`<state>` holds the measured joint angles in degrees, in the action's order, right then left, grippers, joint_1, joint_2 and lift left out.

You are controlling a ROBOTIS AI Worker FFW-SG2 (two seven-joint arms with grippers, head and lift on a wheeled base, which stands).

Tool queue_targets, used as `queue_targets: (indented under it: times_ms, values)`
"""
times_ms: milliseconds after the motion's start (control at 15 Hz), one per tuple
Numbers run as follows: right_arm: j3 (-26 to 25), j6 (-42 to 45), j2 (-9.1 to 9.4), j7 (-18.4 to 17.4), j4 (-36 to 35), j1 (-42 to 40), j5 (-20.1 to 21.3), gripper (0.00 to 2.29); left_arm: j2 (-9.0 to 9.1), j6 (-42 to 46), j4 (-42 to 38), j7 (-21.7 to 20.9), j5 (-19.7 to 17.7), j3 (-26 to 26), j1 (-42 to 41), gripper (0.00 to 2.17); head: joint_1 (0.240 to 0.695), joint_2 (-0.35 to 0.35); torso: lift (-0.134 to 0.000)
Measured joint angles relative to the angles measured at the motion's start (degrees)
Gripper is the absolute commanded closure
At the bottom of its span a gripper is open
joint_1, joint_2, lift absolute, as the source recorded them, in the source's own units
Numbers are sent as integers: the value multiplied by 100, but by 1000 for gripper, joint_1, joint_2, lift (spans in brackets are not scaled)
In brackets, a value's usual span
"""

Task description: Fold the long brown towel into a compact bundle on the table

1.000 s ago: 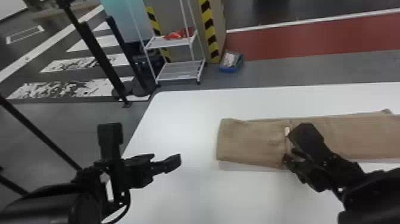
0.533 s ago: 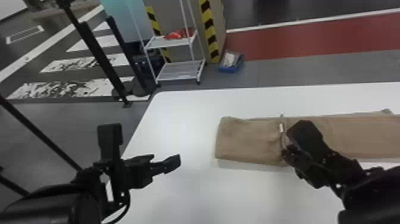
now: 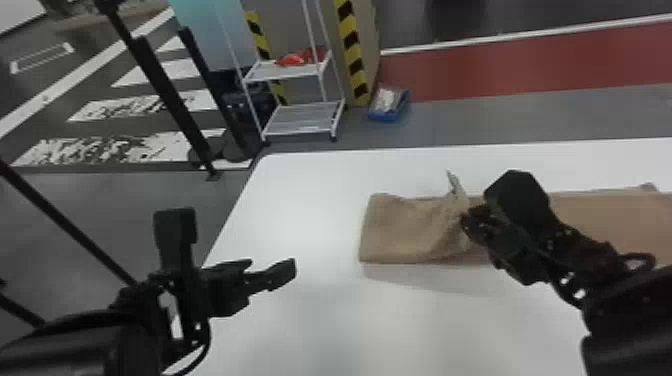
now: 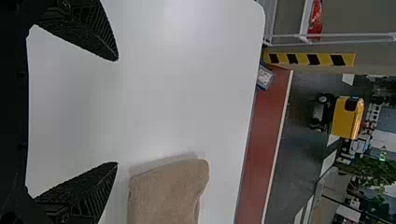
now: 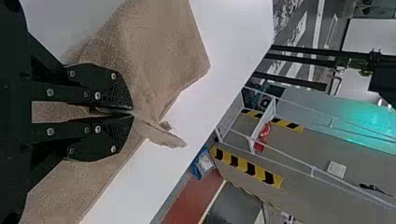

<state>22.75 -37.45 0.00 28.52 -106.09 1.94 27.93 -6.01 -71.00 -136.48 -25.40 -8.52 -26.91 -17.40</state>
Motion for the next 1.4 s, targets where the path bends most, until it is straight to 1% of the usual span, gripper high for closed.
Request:
queue_targets:
  times_ms: [133, 267, 333, 533, 667, 733, 867, 1000, 1067, 1133, 1267, 1400]
  values:
    - [-318, -55, 0, 91, -461, -101, -156, 1015, -35, 2, 6, 0, -23, -22, 0, 83, 695, 350, -123]
    - [-755, -82, 0, 176, -825, -294, -368, 1015, -60, 3, 7, 0, -46, -48, 6, 83, 695, 350, -123]
    - [-916, -91, 0, 208, -832, -341, -425, 1015, -64, 3, -2, 0, -51, -55, 13, 83, 695, 350, -123]
    - [-1280, 22, 0, 217, -371, -348, -447, 1015, -30, -12, -89, 0, -57, -48, 17, 83, 695, 308, -123]
    - [-1391, 0, 0, 250, -372, -324, -496, 1015, -12, -16, -114, 0, -55, -43, 16, 83, 695, 294, -123]
    - [-1420, -70, 0, 287, -536, -328, -527, 1015, -5, -16, -114, 0, -54, -43, 13, 83, 695, 289, -123]
    - [-1588, -291, 1, 409, -1082, -433, -634, 1015, 6, -16, -115, 0, -53, -45, 7, 83, 695, 283, -123]
    - [-1963, -461, 0, 429, -1311, -482, -714, 1015, 17, -15, -112, 0, -54, -50, -8, 83, 695, 257, -123]
    - [-2161, -516, 0, 427, -1265, -475, -757, 1015, 31, -15, -108, 0, -59, -50, -19, 83, 695, 220, -123]
    - [-2307, -533, 0, 426, -1126, -453, -779, 1015, 55, -15, -108, 0, -66, -43, -26, 83, 695, 204, -123]
    - [-2456, -526, 0, 426, -859, -406, -790, 1015, 110, -9, -134, 3, -74, -29, -60, 87, 695, 182, -123]
    - [-2530, -523, 0, 450, -755, -397, -823, 1015, 155, 1, -172, 18, -109, -29, -97, 87, 695, 170, -123]
